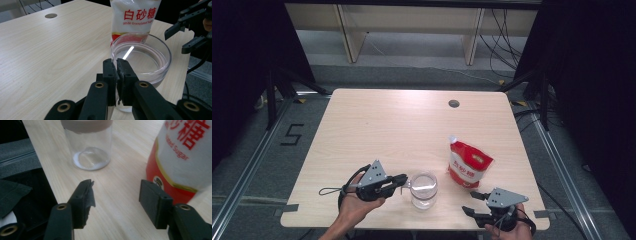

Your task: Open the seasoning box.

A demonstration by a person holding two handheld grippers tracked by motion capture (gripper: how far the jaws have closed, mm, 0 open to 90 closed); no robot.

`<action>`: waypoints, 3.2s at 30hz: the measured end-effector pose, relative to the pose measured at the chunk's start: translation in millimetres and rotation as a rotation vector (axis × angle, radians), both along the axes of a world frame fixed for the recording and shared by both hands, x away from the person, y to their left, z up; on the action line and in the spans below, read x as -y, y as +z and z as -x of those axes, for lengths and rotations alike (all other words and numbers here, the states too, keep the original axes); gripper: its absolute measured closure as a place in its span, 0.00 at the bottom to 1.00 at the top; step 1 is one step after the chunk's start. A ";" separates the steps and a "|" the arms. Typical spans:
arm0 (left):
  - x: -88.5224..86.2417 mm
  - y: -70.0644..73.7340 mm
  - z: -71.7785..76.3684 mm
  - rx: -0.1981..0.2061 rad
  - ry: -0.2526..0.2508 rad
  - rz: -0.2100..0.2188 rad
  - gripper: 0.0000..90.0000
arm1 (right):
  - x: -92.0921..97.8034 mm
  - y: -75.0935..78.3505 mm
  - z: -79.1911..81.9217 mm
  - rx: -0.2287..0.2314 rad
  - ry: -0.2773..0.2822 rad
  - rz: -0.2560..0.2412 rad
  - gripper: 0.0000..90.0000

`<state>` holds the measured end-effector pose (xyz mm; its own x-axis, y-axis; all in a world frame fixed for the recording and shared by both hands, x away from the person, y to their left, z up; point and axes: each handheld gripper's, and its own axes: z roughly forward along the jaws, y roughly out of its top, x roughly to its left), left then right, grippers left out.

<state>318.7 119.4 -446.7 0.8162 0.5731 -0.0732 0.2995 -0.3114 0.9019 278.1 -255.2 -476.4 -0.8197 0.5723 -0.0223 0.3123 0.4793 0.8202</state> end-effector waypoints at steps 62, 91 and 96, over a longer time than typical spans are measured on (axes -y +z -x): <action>-0.7 -3.0 -0.1 0.007 -0.009 0.013 0.97 | -73.4 24.1 -19.7 0.124 0.111 -0.093 1.00; -27.9 -9.7 12.3 -0.005 -0.016 0.003 0.43 | -86.9 35.2 -21.6 0.175 0.125 -0.121 1.00; -32.6 -13.5 14.7 -0.016 -0.009 -0.008 0.37 | -88.8 37.4 -22.0 0.185 0.125 -0.124 1.00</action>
